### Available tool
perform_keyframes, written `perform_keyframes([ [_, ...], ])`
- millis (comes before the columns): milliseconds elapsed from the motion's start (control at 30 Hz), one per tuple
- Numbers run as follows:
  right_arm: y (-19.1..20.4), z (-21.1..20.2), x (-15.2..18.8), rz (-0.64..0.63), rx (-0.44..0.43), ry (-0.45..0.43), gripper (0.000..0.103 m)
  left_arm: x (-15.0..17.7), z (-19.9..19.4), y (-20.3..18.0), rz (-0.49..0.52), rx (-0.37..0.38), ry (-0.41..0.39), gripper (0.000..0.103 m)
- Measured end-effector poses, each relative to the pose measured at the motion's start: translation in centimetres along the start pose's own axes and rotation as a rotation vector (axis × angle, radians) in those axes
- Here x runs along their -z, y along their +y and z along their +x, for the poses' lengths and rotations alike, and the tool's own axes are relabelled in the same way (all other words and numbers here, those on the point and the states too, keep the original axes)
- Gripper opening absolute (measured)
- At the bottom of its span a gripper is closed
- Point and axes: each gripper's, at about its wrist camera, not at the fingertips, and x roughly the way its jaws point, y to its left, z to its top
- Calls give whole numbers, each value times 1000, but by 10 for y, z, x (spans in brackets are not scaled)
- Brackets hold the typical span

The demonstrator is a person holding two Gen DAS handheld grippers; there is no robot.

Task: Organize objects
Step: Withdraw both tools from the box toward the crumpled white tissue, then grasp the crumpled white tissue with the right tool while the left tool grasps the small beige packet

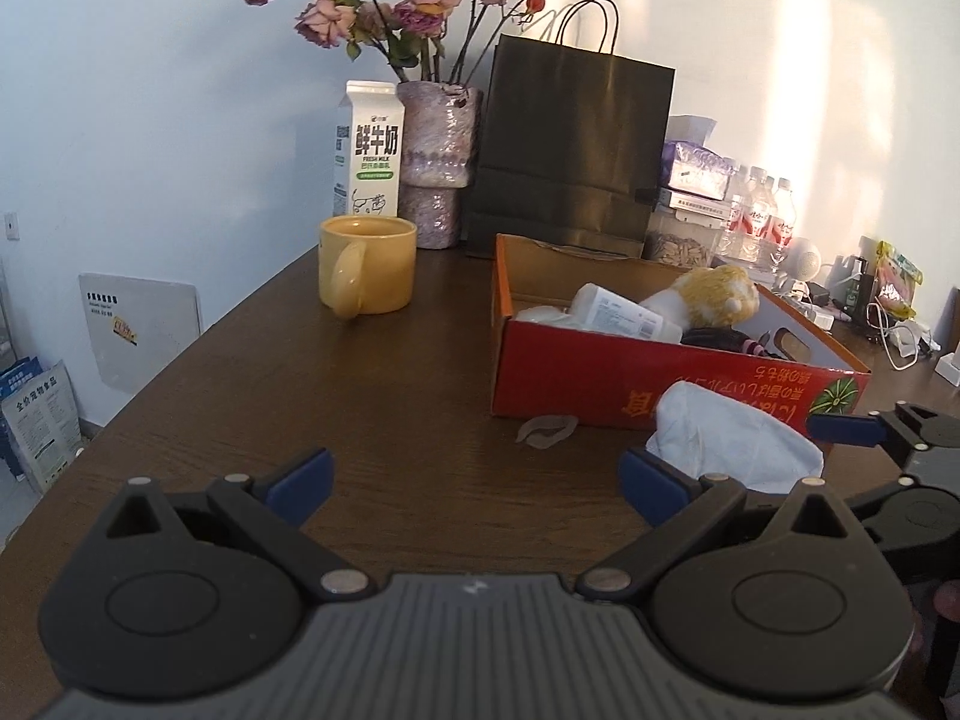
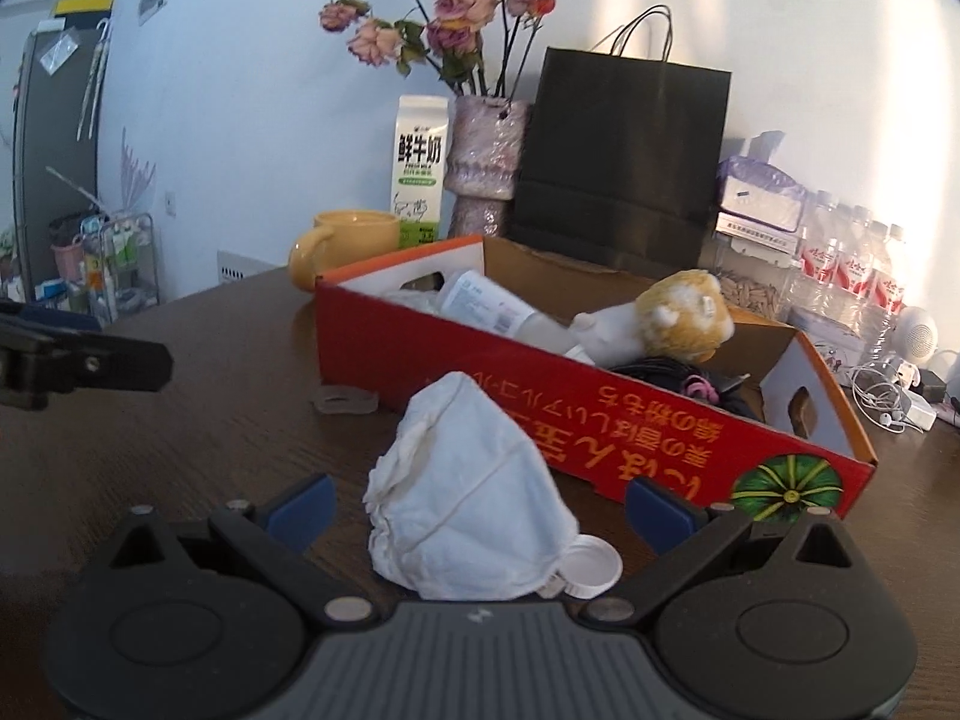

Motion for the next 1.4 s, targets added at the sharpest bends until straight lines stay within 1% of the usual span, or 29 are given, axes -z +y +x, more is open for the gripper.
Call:
perform_keyframes([
  [167, 14, 18, -4, -55, 20, 31, 103, 4, 1, 4, -9, 8, 10, 103],
  [333, 21, 30, -8, -91, 33, 46, 103, 6, 3, 4, -8, 14, 19, 103],
  [400, 21, 35, -9, -100, 41, 64, 102, 7, 3, 4, -9, 15, 20, 103],
  [500, 22, 41, -9, -107, 33, 98, 92, 7, 4, 4, -10, 17, 23, 103],
  [567, 21, 41, -10, -107, 26, 93, 85, 8, 5, 4, -9, 17, 26, 103],
  [600, 21, 41, -10, -107, 26, 91, 78, 8, 6, 3, -9, 16, 29, 103],
  [633, 21, 41, -9, -113, 35, 88, 75, 8, 6, 3, -9, 16, 31, 103],
  [700, 21, 41, -9, -117, 33, 84, 74, 9, 6, 3, -9, 16, 35, 103],
  [767, 19, 39, -9, -112, 27, 76, 69, 10, 6, 3, -8, 15, 36, 103],
  [800, 18, 38, -9, -109, 24, 70, 65, 10, 6, 2, -8, 15, 38, 103],
  [1000, 16, 34, -10, -98, 7, 38, 54, 12, 7, 0, -4, 15, 43, 103],
  [1267, 9, 24, -8, -64, -19, 5, 46, 14, 9, -3, 3, 10, 55, 103],
  [1333, 7, 21, -6, -54, -28, 0, 41, 14, 9, -5, 5, 11, 56, 103],
  [1400, 5, 17, -5, -42, -39, -6, 38, 14, 10, -7, 10, 13, 58, 103],
])
